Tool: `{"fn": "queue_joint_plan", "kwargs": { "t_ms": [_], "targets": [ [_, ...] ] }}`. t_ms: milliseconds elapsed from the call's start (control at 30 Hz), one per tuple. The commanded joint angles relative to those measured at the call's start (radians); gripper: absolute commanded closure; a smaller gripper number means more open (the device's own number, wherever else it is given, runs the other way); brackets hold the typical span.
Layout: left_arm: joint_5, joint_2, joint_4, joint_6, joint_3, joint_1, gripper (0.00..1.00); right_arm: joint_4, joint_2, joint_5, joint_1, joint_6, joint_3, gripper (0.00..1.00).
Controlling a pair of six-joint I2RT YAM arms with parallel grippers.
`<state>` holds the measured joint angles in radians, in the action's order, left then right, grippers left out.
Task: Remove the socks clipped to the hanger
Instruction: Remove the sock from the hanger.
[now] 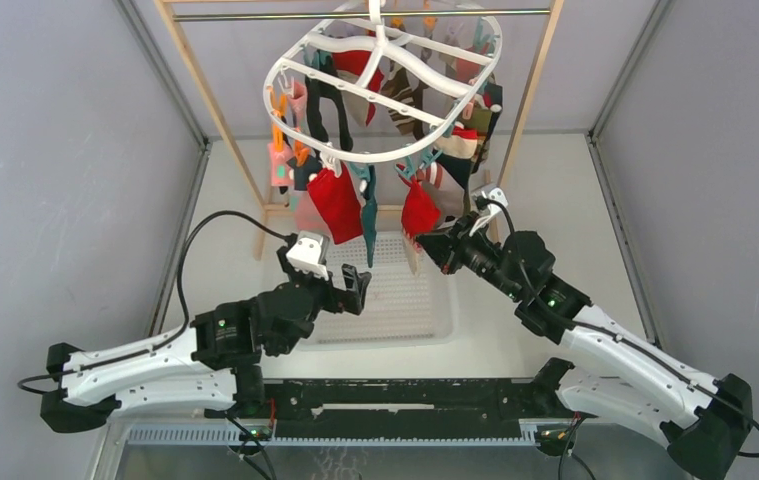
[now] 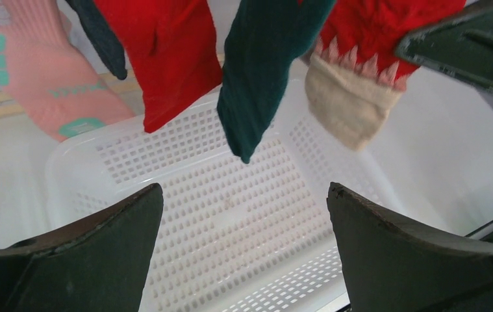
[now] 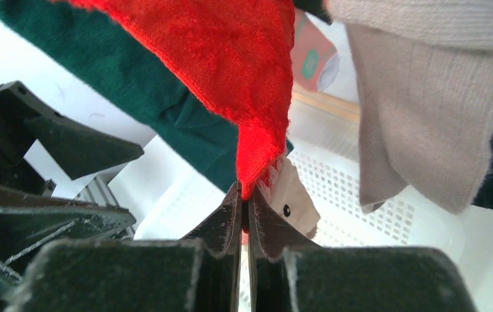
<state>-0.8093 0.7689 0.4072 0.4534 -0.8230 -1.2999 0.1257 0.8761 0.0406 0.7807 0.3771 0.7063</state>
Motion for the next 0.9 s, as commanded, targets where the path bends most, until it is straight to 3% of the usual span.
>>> {"fn": "queue_joint_plan", "kwargs": {
  "t_ms": [0,333,867],
  "targets": [
    [0.002,0.0,-0.127,-0.019,-0.031,-0.006,0.0,-0.031,-0.031,0.082,0.006,0.051,0.049,0.91],
    [0.117,-0.038,-0.311,-0.067,0.085,-0.004,0.0,-0.019,-0.05,0.239,0.006,0.174,0.051,0.93],
    [0.197,-0.023,-0.402,-0.076,0.156,-0.004,0.0,0.042,-0.01,0.384,0.017,0.29,0.12,0.95]
  ]
}}
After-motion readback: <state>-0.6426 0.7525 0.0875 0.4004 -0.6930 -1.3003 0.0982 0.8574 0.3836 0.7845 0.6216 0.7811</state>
